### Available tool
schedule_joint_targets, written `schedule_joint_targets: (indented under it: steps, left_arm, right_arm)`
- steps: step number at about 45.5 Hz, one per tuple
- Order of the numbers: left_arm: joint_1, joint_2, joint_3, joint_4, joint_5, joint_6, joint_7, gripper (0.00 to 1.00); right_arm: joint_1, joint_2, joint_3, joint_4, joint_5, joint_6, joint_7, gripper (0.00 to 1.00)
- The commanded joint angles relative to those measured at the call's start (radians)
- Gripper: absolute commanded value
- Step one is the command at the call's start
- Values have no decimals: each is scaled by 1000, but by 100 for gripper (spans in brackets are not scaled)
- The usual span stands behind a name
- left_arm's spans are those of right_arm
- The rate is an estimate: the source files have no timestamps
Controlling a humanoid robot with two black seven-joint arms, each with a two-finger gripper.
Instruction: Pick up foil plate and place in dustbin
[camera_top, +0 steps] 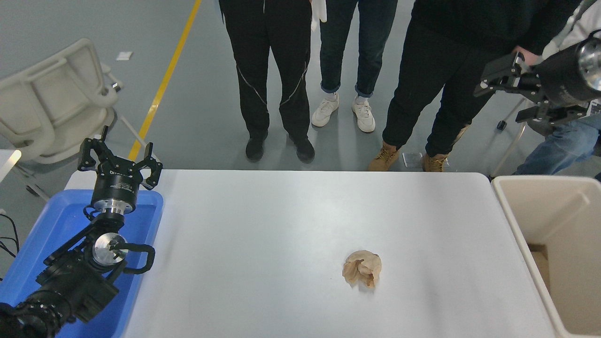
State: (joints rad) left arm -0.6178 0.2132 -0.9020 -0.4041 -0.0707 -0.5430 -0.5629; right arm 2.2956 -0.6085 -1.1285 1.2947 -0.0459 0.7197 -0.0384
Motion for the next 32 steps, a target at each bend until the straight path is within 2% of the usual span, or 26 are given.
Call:
schedule_joint_targets:
  steps: [1, 32]
  left_arm:
    - [1, 0, 0, -1, 0, 0, 0, 99]
    - [0, 0, 0, 1, 0, 0, 0, 99]
  right_arm:
    - [179, 4, -11, 138, -26, 66, -1, 100]
    - [197, 19, 0, 158, -60, 66, -6, 100]
